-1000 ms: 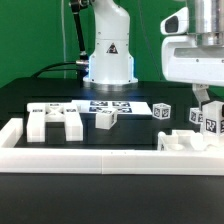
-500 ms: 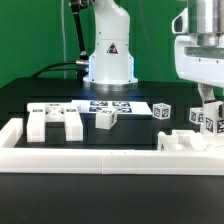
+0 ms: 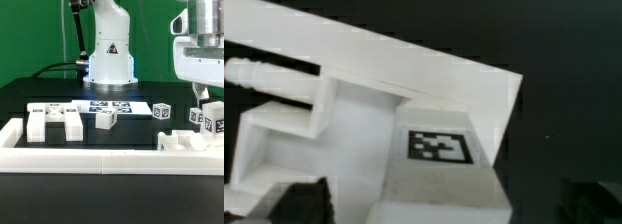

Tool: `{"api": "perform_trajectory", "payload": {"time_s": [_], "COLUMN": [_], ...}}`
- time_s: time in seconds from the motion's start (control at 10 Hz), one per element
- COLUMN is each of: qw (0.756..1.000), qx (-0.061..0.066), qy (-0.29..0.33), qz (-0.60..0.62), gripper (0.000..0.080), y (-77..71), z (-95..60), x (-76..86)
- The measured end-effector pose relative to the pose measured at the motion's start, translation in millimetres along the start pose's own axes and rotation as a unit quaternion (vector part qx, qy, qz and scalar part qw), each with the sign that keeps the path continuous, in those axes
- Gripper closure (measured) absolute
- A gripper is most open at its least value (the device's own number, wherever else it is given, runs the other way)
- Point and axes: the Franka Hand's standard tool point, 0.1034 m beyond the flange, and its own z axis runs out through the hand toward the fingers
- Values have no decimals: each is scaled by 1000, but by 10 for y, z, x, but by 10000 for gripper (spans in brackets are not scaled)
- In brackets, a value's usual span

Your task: Assemble chair

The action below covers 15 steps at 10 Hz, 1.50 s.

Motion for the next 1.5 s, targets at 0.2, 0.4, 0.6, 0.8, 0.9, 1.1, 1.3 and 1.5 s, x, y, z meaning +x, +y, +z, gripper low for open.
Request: {"api": "perform_trajectory", "payload": {"time_s": [0.2,0.4,0.6,0.8,0.9,1.1,1.3,1.5], "qw": [988,974,944,911,893,863,818,801], "qx": [1,1,1,2,1,0,0,0], "qy": [1,1,1,2,2,3,3,3], "qz": [-153,-228,-329,-413,-449,-506,-575,-599], "gripper": [154,150,150,150,150,150,150,283], "y": [-2,-5,-9,-11,-8,-7,-4,-2], "z": [-10,-14,-19,-24,-24,-23,-21,-19], "x": [-1,-1,-5,2,18,18,25,28]}}
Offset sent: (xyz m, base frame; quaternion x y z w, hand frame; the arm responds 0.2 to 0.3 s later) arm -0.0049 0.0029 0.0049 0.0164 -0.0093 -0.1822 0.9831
